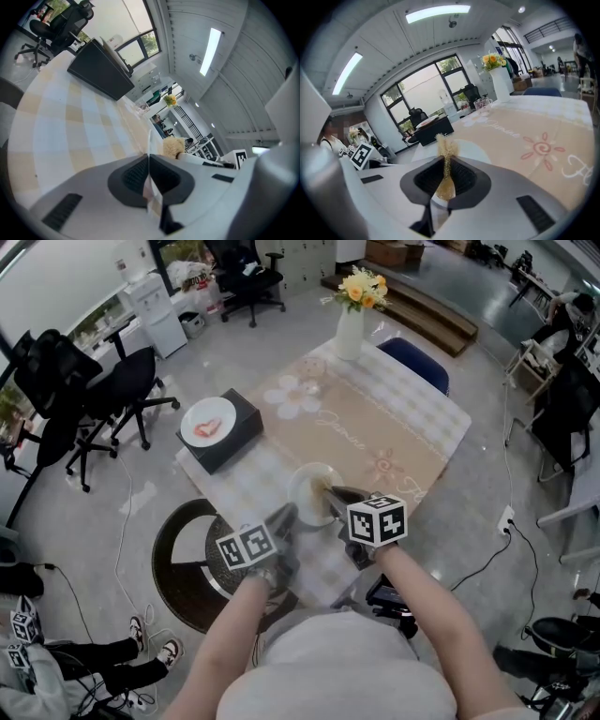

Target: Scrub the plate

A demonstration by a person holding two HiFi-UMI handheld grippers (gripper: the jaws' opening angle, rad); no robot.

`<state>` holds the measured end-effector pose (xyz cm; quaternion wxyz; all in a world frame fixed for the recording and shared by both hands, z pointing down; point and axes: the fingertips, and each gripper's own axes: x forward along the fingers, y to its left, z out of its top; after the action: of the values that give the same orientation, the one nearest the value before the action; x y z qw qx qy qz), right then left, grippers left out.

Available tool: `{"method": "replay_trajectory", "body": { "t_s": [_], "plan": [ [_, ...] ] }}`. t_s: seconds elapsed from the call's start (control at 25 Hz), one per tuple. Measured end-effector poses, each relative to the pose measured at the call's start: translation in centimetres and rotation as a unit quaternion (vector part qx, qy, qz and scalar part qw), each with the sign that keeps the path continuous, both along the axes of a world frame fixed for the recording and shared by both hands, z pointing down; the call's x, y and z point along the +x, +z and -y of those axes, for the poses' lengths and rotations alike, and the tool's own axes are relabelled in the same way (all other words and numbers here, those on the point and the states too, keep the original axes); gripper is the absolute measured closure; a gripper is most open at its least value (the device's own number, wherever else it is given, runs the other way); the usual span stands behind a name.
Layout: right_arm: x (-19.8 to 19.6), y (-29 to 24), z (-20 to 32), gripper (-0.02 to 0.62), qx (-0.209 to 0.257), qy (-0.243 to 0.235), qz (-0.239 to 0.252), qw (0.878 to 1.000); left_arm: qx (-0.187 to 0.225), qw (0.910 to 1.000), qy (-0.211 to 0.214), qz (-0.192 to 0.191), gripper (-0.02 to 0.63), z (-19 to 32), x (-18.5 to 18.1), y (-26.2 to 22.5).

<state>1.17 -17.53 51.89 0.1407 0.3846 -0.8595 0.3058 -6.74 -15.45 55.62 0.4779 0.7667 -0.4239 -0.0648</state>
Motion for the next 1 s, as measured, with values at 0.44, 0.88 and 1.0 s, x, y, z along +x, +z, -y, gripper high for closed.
{"method": "replay_trajectory", "body": {
  "t_s": [0.44, 0.88, 1.0],
  "plan": [
    [-3.9, 0.6, -2.0, 0.554, -0.039, -0.055, 0.035, 0.997, -0.003, 1.0, 0.0, -0.002, 0.589, 0.0, 0.0, 0.1],
    [-3.8, 2.2, -1.9, 0.554, -0.032, -0.065, -0.014, 0.997, -0.002, 1.0, -0.001, 0.001, 0.589, 0.0, -0.1, 0.1],
    [-3.0, 2.7, -1.7, 0.554, -0.02, -0.063, -0.05, 0.997, -0.003, 1.0, -0.001, 0.001, 0.589, 0.0, -0.1, 0.1]
  ]
}}
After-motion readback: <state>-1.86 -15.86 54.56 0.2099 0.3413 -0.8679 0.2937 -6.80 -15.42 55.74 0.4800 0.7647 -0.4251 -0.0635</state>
